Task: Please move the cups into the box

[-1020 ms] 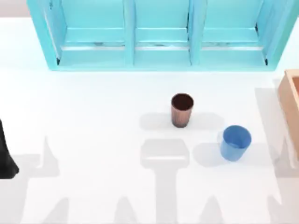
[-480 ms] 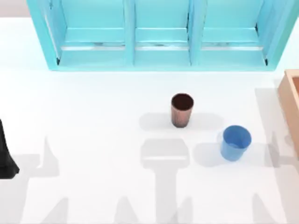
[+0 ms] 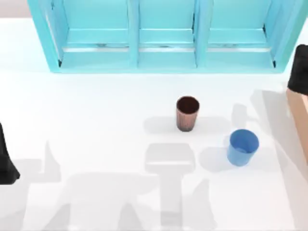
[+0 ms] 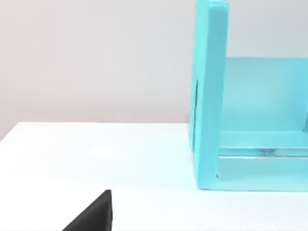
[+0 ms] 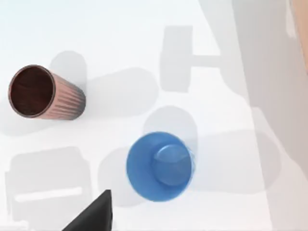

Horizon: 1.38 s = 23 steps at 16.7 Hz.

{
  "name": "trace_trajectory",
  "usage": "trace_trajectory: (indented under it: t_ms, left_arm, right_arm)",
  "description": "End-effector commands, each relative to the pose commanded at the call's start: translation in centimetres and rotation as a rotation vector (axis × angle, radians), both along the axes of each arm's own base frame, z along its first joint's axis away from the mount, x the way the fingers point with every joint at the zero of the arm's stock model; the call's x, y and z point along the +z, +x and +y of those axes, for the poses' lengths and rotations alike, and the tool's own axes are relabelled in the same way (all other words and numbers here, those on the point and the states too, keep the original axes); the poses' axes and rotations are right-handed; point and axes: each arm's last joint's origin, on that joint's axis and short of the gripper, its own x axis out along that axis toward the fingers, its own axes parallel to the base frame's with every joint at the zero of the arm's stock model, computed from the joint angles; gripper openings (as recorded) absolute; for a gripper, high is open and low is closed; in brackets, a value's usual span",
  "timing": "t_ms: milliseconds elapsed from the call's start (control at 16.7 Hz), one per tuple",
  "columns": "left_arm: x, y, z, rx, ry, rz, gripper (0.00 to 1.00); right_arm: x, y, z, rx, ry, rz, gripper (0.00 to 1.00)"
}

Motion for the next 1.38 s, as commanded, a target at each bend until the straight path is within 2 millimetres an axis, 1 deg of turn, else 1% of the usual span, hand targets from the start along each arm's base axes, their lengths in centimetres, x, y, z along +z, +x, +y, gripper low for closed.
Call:
trace_trajectory:
  t_ms: [120, 240, 420, 600, 780, 1020, 1200, 1380]
  left_arm:
    - [0.0, 0.0, 0.0, 0.0, 0.0, 0.0, 1.0]
    - [0.0, 0.0, 0.0, 0.0, 0.0, 0.0, 1.0]
    - [0.0, 0.0, 0.0, 0.0, 0.0, 0.0, 1.0]
    - [0.0, 0.0, 0.0, 0.0, 0.0, 0.0, 1.0]
    - [0.0, 0.0, 0.0, 0.0, 0.0, 0.0, 1.0]
    - [0.0, 0.0, 0.0, 0.0, 0.0, 0.0, 1.0]
    - [0.0, 0.0, 0.0, 0.0, 0.0, 0.0, 1.0]
    - [0.0, 0.0, 0.0, 0.0, 0.0, 0.0, 1.0]
  right_arm:
    - [0.8, 3.5, 2.8, 0.002, -0.02, 0.137, 1.0]
    - [0.7, 6.7, 5.9, 0.005, -0.058, 0.257, 1.0]
    - [-0.8, 10.7, 10.5, 0.016, -0.128, 0.39, 1.0]
    - [-2.8, 13.3, 14.5, 0.041, -0.184, 0.457, 1.0]
    - [-4.1, 14.8, 17.6, 0.083, -0.209, 0.464, 1.0]
    - [-5.3, 15.6, 20.5, 0.15, -0.218, 0.441, 1.0]
    - [-6.0, 15.8, 21.7, 0.183, -0.225, 0.436, 1.0]
    - [-6.0, 15.8, 21.8, 0.186, -0.226, 0.436, 1.0]
